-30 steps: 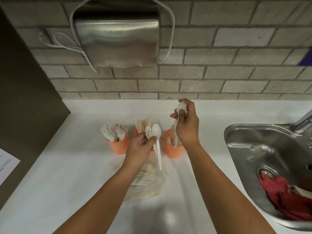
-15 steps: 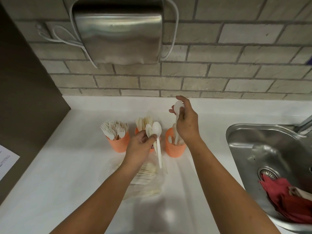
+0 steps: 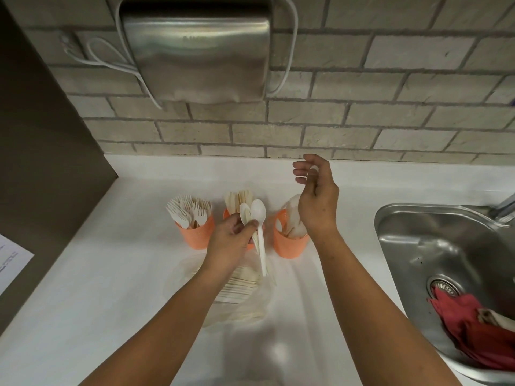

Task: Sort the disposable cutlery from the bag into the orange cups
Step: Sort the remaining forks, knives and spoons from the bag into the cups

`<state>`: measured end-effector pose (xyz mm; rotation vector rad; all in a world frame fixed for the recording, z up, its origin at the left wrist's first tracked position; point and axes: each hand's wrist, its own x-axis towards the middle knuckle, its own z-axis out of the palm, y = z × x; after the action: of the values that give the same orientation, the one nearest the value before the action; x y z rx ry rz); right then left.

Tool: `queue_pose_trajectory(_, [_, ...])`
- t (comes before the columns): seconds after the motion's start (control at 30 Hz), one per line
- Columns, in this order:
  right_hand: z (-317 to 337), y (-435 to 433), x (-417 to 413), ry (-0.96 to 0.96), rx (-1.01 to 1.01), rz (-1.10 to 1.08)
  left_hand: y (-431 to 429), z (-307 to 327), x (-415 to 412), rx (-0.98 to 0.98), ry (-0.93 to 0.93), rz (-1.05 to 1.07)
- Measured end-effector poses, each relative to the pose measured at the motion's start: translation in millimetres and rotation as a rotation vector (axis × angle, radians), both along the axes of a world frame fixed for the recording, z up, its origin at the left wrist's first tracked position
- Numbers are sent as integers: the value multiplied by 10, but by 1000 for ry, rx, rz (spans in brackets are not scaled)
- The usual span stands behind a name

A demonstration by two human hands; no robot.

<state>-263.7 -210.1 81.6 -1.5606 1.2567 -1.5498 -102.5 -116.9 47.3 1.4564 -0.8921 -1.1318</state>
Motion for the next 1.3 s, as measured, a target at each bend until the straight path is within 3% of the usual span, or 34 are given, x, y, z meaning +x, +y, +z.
queue_pose_trajectory(0.33, [-140, -64, -52, 215, 24, -33, -15, -1, 7, -3, -19, -5])
queue_pose_trajectory(0.53, [-486, -70, -254, 570, -10, -2, -20, -30, 25, -5, -27, -1])
queue_pose_trajectory(0.7, [-353, -63, -364, 452, 158, 162, -34, -36, -8, -2, -33, 13])
queue_pose_trajectory(0.9, [-513, -127, -391, 795, 170, 305, -55, -32, -32, 7, -17, 21])
queue_pose_trajectory(1.0, [-503, -75, -376, 704, 212, 331, -53, -33, -30, 2, -24, 32])
queue_pose_trajectory(1.17, [-421, -200, -397, 116, 376, 156, -32, -50, -18, 4, -45, 43])
queue_pose_trajectory(1.3, [-494, -564, -489, 200, 653, 254, -21, -61, 5, 1, -57, 55])
